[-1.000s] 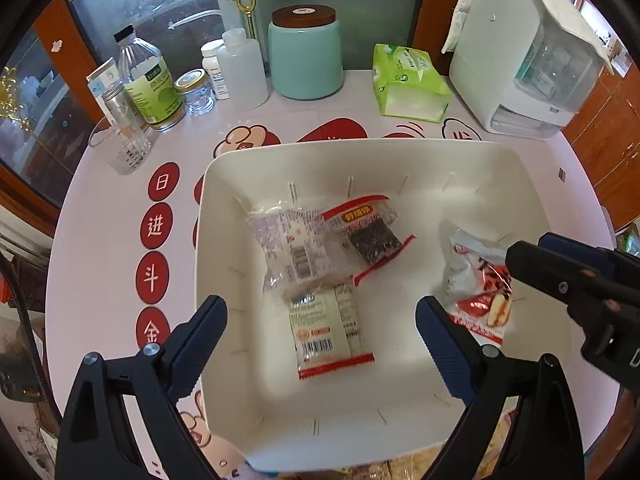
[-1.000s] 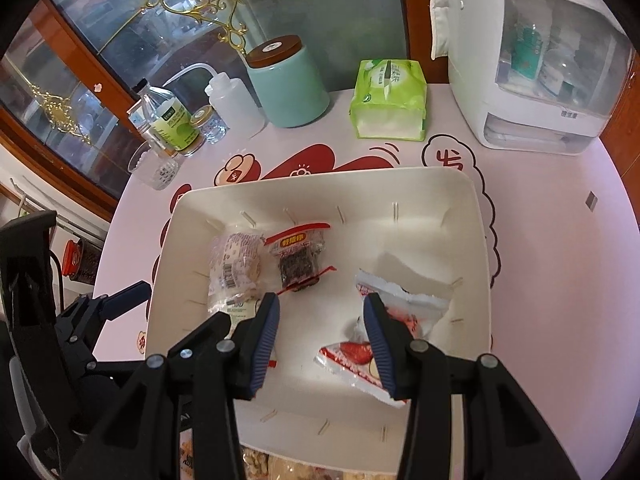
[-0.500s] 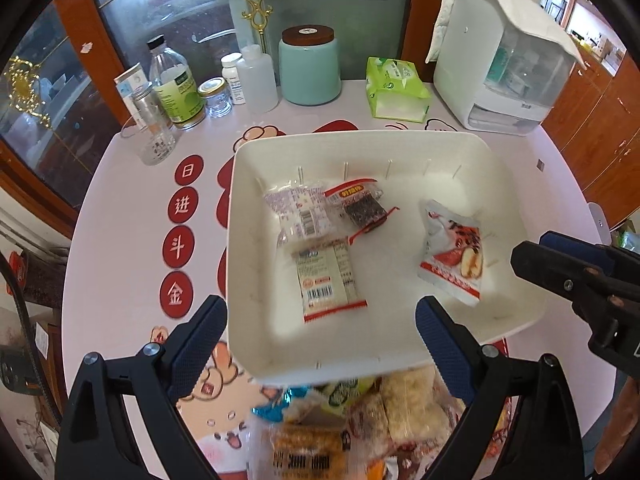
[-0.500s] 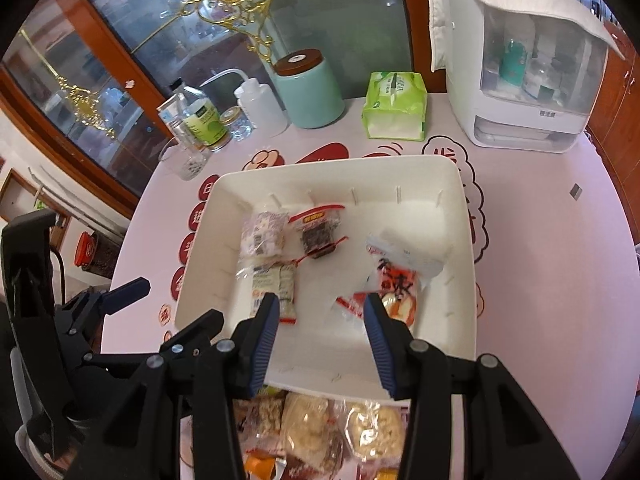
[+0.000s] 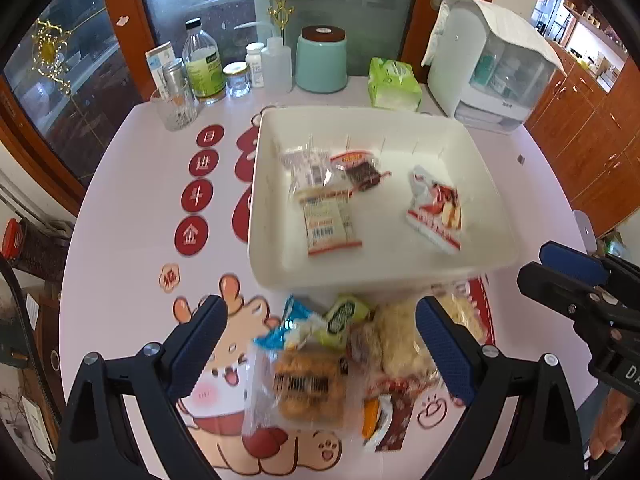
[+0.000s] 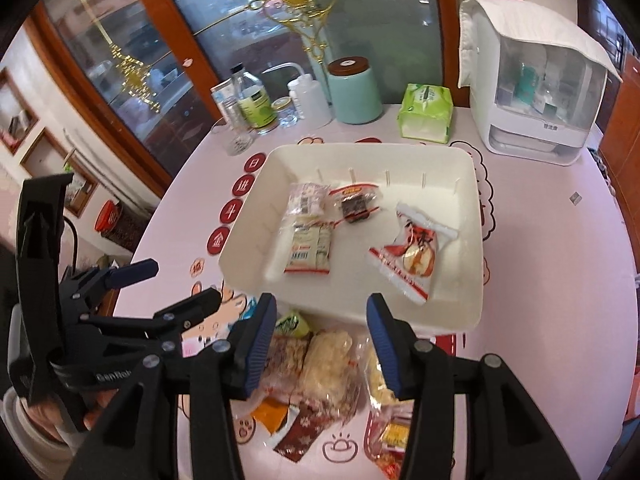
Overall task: Organize snacks
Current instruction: 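Move both tools back over the remaining snack pile, then grasp the large pastry bag with left tool while right tool grasps puffed snack bag, then lower both bags into the white tray and open both tools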
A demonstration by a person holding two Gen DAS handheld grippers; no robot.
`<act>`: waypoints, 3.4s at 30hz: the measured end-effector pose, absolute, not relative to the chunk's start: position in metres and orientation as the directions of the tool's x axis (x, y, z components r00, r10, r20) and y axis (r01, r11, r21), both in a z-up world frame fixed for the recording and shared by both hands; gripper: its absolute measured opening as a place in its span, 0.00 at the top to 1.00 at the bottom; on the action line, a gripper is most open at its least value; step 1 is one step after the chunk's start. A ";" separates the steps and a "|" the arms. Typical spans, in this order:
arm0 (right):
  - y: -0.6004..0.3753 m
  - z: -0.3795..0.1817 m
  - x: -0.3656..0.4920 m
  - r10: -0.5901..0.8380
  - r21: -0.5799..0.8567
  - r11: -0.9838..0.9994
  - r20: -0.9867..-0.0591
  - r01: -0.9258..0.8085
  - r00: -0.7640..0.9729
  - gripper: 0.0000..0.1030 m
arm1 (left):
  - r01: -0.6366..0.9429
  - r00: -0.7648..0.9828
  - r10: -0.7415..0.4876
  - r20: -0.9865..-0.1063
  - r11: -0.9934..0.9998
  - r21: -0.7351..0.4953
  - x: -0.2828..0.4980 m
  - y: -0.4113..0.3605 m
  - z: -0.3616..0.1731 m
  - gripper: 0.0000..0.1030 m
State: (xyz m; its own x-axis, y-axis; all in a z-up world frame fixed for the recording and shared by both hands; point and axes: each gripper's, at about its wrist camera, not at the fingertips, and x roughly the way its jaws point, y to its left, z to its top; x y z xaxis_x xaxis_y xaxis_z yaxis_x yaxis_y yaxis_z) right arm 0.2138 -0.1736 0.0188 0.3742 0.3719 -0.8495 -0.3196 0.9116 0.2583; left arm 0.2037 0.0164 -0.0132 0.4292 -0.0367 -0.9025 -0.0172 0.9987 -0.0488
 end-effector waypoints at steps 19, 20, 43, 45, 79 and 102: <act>-0.158 -0.097 0.184 0.341 0.279 0.920 -0.916 -0.277 0.211 0.53 | -0.024 0.255 0.046 -0.966 0.999 0.041 0.145 0.033 -0.125 0.08; -0.156 -0.101 0.184 0.340 0.279 0.920 -0.918 -0.276 0.204 0.53 | -0.020 0.250 0.049 -0.967 0.999 0.045 0.145 0.033 -0.129 0.08; -0.115 -0.145 0.194 0.182 0.116 0.933 -0.969 -0.341 0.168 0.51 | 0.119 0.162 0.042 -0.986 0.991 0.062 0.176 0.015 -0.168 0.00; -0.114 -0.145 0.193 0.170 0.103 0.932 -0.971 -0.348 0.168 0.51 | 0.131 0.139 0.066 -0.988 0.988 0.084 0.180 0.007 -0.167 0.00; -0.170 -0.060 0.157 0.476 0.367 0.856 -0.832 -0.363 0.283 0.69 | 0.002 0.438 -0.029 -0.898 0.999 -0.032 0.142 0.041 -0.029 0.28; -0.188 0.131 0.253 0.300 0.134 0.950 -0.650 -0.283 0.698 0.69 | -0.026 0.663 0.058 -0.747 0.998 0.054 0.260 -0.010 0.088 0.26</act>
State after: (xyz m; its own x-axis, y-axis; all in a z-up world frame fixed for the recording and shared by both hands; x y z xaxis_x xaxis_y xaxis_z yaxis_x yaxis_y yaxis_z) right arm 0.2527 -0.1876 0.1306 0.6979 0.2998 -0.6504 -0.2829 0.9497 0.1341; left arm 0.2602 -0.0095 0.0883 0.6626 0.0577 -0.7468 -0.0260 0.9982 0.0541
